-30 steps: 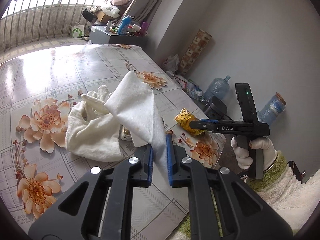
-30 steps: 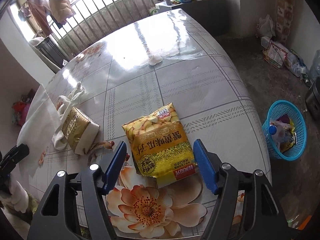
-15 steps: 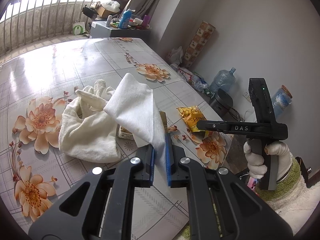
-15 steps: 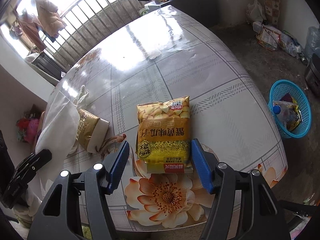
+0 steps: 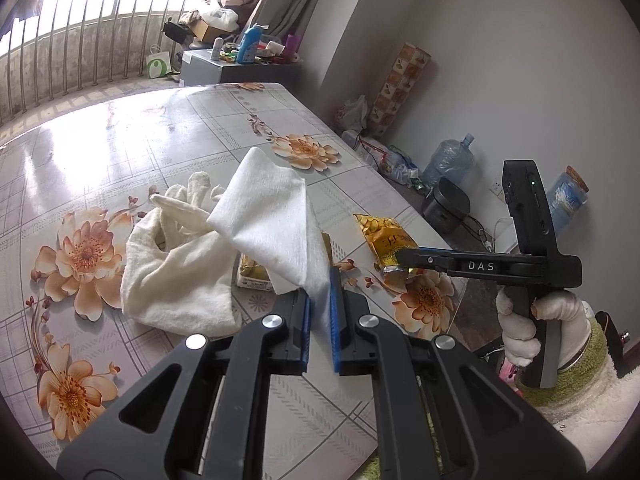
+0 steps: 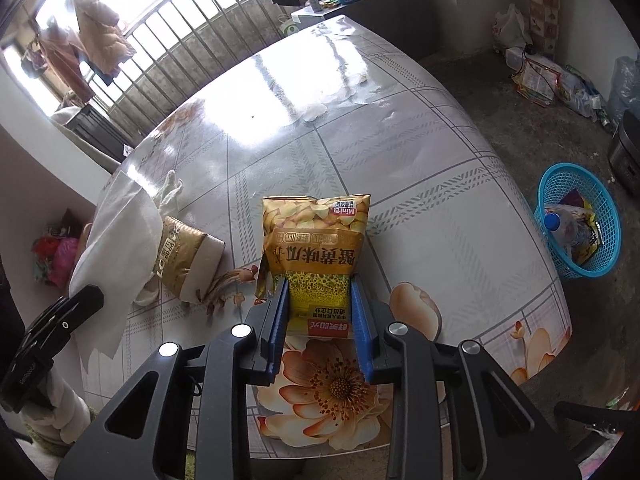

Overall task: Collect trash
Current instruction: 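Lift the tissue with the left gripper while the right gripper lifts the yellow bag, then carry the tissue and yellow bag over the blue wastebasket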

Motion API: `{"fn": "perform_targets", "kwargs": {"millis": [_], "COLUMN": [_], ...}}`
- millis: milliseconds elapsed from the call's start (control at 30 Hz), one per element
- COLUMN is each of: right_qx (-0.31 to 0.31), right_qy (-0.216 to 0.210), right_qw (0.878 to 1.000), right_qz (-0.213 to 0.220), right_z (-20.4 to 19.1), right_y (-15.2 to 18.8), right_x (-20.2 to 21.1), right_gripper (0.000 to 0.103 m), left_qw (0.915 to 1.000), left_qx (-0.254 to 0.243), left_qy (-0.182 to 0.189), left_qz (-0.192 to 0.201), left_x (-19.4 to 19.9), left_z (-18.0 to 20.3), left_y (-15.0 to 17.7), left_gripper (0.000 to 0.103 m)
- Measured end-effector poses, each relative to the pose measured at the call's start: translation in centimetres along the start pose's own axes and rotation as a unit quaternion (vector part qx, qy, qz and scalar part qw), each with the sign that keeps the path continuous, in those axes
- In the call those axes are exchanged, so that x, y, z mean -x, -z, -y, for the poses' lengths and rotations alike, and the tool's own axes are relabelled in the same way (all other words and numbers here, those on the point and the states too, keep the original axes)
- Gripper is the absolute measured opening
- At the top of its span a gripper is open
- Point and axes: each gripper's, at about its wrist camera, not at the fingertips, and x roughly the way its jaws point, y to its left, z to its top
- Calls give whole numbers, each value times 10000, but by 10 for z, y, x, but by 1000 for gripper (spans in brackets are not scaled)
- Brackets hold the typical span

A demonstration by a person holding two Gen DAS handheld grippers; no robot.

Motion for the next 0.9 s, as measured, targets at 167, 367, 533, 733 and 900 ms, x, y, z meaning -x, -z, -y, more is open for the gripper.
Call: {"fn": "perform_targets", "kwargs": {"millis": [167,367,533,733,900], "right_qx": [-192,-441,-789,-1363,-2092], "right_qy": [-164,-260,-455,-420,-214], "right_qw": [9994,9971,9923,9814,9631], "right_qz": [233,567,836,1288,1678], "right_z": [11,26,53,102,155], "right_y": [-3,-2,-2,2,14], "right_x": [18,42,63,90,112], "right_gripper": [29,29,29,29,29], "left_qw": [9999,9995,9984,9945,9874], "left_qx": [-85,-267,-519,-943,-1385], "left_qy": [4,110,229,463,754], "left_qz": [54,89,62,20,-113], "left_x": [0,-1,-9,-29,-59], "left_z": [7,21,38,73,112], "left_y": [-6,-19,-36,-60,-82], "left_gripper": [6,4,4,4,4]}}
